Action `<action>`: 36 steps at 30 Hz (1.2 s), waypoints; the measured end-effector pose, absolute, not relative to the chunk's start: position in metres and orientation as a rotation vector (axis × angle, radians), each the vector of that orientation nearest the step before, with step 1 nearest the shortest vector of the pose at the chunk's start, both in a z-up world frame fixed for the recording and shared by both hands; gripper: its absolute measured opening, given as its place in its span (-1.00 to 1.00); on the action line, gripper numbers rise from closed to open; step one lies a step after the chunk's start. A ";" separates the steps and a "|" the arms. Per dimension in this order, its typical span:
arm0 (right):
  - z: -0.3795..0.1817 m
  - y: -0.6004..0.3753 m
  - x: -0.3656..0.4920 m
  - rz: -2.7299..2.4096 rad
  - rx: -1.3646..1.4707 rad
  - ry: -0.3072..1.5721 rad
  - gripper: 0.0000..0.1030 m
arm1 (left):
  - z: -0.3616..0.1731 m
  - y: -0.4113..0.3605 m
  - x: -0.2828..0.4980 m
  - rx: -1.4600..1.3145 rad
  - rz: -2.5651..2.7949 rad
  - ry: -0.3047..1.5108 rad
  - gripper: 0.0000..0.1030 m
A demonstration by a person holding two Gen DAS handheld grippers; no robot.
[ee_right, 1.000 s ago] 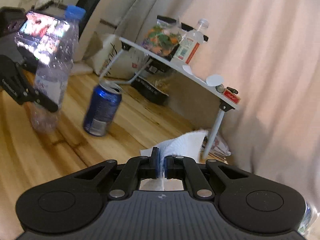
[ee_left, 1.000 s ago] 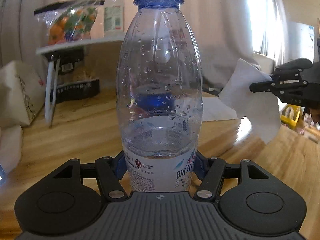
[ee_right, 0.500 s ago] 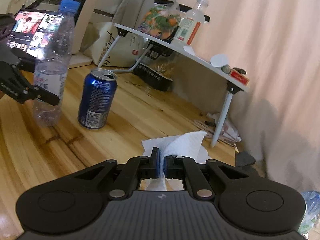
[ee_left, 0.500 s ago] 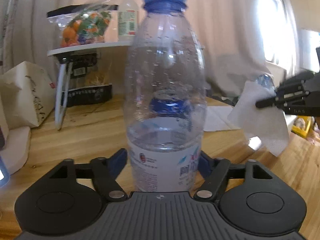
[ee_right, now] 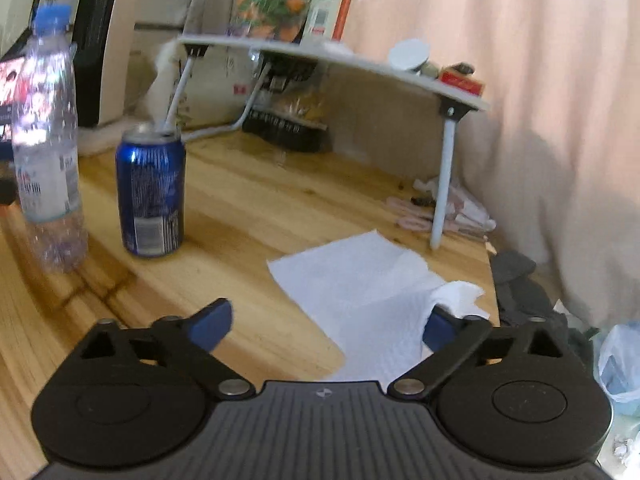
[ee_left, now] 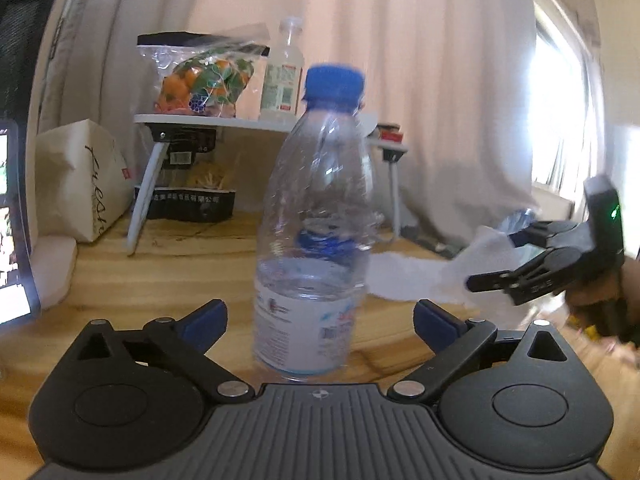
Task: Clean container
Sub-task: 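Lower the towel onto the table and open the right tool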
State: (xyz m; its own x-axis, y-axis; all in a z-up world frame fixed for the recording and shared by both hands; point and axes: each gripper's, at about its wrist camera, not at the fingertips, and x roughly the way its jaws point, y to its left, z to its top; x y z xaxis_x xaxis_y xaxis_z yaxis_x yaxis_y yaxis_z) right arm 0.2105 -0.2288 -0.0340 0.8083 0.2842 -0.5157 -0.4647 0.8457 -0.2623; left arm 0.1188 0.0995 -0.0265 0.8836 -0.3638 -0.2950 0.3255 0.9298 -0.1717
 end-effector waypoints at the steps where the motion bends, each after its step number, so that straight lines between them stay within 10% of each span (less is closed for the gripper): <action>1: -0.030 -0.228 0.206 0.421 -0.391 0.453 1.00 | -0.025 0.099 0.114 -0.136 -0.362 0.324 0.95; 20: -0.035 -0.166 0.149 0.605 -0.704 0.448 0.96 | -0.022 0.085 0.090 -0.186 -0.392 0.325 0.97; 36: -0.009 -0.200 0.066 0.288 -0.029 0.406 1.00 | -0.018 0.029 0.060 -0.133 -0.261 0.434 1.00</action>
State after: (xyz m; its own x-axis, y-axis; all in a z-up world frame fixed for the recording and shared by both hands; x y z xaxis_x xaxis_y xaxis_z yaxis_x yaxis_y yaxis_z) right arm 0.0655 -0.1998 -0.0089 0.8788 0.2700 -0.3935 -0.2815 0.9591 0.0295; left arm 0.0596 0.0286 -0.0183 0.8744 -0.2778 -0.3977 0.2215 0.9580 -0.1821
